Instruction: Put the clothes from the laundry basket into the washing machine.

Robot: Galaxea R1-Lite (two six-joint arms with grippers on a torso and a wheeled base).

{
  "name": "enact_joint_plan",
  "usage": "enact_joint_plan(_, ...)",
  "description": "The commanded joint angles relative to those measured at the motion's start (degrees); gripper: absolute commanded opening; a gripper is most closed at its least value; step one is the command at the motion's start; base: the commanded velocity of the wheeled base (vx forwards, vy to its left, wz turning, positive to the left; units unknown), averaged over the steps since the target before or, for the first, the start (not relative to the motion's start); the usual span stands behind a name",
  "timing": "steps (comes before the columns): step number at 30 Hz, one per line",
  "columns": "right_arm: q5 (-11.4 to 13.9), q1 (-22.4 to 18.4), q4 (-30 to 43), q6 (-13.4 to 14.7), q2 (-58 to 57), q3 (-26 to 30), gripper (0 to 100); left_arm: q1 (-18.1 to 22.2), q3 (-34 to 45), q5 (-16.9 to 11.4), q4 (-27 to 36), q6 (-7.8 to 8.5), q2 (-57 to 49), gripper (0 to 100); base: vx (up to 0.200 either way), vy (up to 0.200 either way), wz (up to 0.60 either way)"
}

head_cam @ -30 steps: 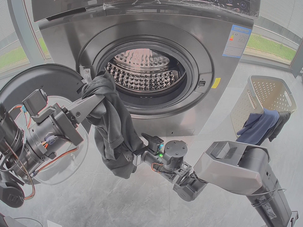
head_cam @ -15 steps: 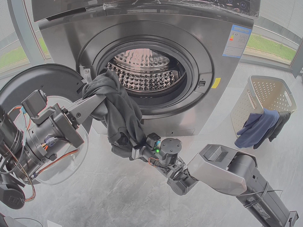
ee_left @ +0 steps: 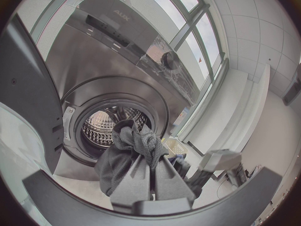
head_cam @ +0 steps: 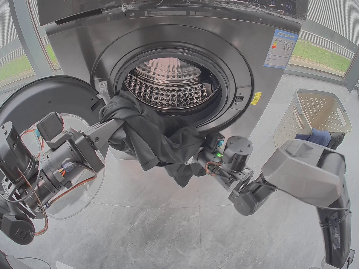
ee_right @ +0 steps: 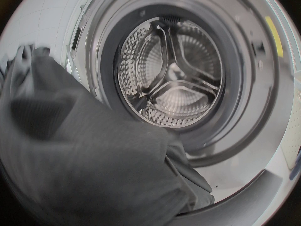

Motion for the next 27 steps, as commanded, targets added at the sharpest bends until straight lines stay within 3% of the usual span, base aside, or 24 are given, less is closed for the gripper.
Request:
enact_joint_plan(1,-0.08,-2.80,0.22,0.30,-16.12,7.80,0,2.73,2.91,-0.27,0.25,1.99,3.61,0,0.000,0.000,0.00)
enact_joint_plan(7,-0.08,-0.34,-0.31,0.30,-22.18,12.90,0,5.46,7.04,-0.71,-0.10,9.46,9.32,0,0.000,0.000,0.00)
enact_joint_plan(8,-0.17,0.10,-0.31,0.39,-22.44,13.25,0,5.72,7.04,-0.71,-0.10,9.98,9.85,100,0.000,0.000,0.00)
enact_joint_plan(17,-1.22,0.98,0.84,1.44,-26.40,15.36,0,5.46,10.56,-0.89,-2.56,10.25,11.96,100,0.000,0.000,0.00)
enact_joint_plan(19,-1.22,1.50,1.28,1.44,-26.31,15.62,0,4.14,10.30,-0.80,-2.82,10.77,13.72,100,0.000,0.000,0.00)
enact_joint_plan(20,-1.31,2.74,1.36,1.44,-26.22,15.98,0,2.03,9.50,-0.80,-3.53,10.51,14.68,100,0.000,0.000,0.00)
enact_joint_plan(27,-1.31,3.53,1.36,1.53,-23.06,13.87,0,-2.71,7.31,-0.62,-7.75,9.98,19.43,100,0.000,0.000,0.00)
